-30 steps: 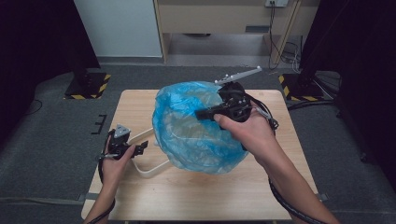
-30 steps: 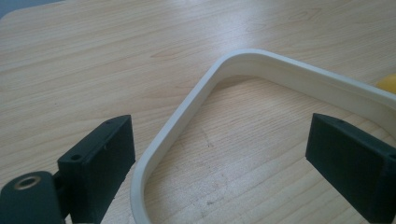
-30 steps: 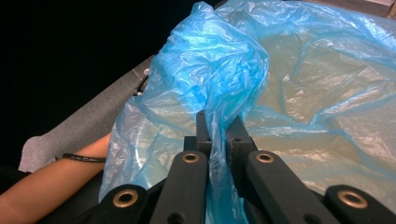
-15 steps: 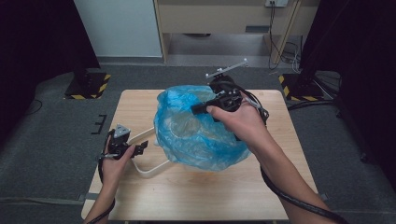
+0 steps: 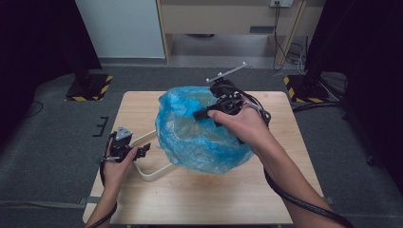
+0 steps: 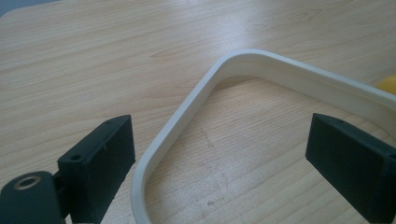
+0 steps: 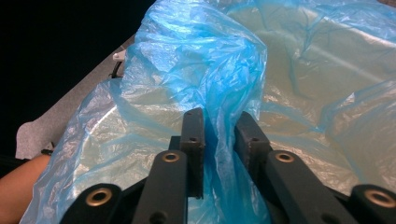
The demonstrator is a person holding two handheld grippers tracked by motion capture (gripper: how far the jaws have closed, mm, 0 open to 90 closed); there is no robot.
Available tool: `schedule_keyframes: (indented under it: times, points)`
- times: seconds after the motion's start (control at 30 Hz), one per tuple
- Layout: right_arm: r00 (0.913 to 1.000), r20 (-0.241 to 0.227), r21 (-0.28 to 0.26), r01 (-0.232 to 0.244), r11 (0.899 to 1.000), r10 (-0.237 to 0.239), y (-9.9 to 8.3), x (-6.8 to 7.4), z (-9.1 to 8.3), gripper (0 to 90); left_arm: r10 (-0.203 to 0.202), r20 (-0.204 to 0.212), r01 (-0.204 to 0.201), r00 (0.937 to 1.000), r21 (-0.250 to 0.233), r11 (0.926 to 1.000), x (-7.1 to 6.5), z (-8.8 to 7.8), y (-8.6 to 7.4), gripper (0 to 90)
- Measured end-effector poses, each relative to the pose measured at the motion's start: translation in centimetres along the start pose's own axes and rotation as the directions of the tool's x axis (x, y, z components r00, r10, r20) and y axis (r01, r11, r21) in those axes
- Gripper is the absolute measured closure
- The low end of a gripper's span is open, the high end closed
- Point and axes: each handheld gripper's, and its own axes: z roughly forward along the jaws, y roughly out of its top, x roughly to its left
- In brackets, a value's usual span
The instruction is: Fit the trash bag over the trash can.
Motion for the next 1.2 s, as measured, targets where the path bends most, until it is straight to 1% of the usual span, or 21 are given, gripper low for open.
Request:
schedule_keyframes:
  times: [0.07,0.2,0.3,0.43,0.47,0.53,0.73,0.83,0.97,1.2]
  points:
    - [1.0000,0.000,-0.009,-0.003,1.000,0.003,0.1,0.0,0.1,75.9,-0.001,0.000,0.001,1.0000,-0.002,1.0000,0.0,0.0,0.0,7.6]
    - [1.0000,0.009,-0.001,-0.001,1.000,0.001,0.6,-0.1,0.4,75.2,0.002,0.000,-0.002,1.0000,0.000,1.0000,0.0,0.0,0.0,7.6]
    - [0.9997,0.013,0.002,-0.020,1.000,0.020,0.8,-0.3,0.7,74.3,0.000,-0.001,0.000,1.0000,-0.002,1.0000,0.1,0.0,0.0,7.6]
    - [0.9996,0.016,0.012,-0.026,1.000,0.025,1.0,-0.5,0.8,73.1,0.001,-0.001,-0.001,1.0000,-0.003,1.0000,0.1,-0.1,0.0,7.6]
    - [0.9994,0.014,0.011,-0.031,0.999,0.030,1.0,-0.5,0.8,72.5,0.000,-0.001,0.000,1.0000,-0.003,1.0000,0.1,-0.1,0.1,7.6]
    - [0.9996,0.016,0.019,-0.022,1.000,0.022,1.0,-0.4,0.8,70.3,0.001,-0.001,-0.001,1.0000,-0.003,1.0000,0.1,-0.1,0.1,7.6]
    - [0.9997,0.020,0.026,-0.017,1.000,0.016,1.0,-0.3,0.9,64.2,0.003,-0.002,-0.003,1.0000,-0.003,1.0000,0.0,-0.1,0.1,7.6]
    - [0.9997,0.021,0.013,-0.012,1.000,0.012,1.0,-0.3,0.9,57.0,0.001,-0.002,-0.001,1.0000,-0.004,1.0000,0.1,-0.1,0.1,7.6]
    - [0.9995,0.021,-0.003,-0.023,1.000,0.023,1.2,-0.3,0.6,51.0,0.002,-0.002,-0.002,1.0000,-0.005,1.0000,0.1,-0.1,0.1,7.6]
    - [0.9991,0.034,-0.046,-0.024,0.999,0.026,1.9,-0.5,-0.2,46.5,0.003,-0.003,-0.003,1.0000,-0.005,1.0000,0.1,-0.1,0.1,7.6]
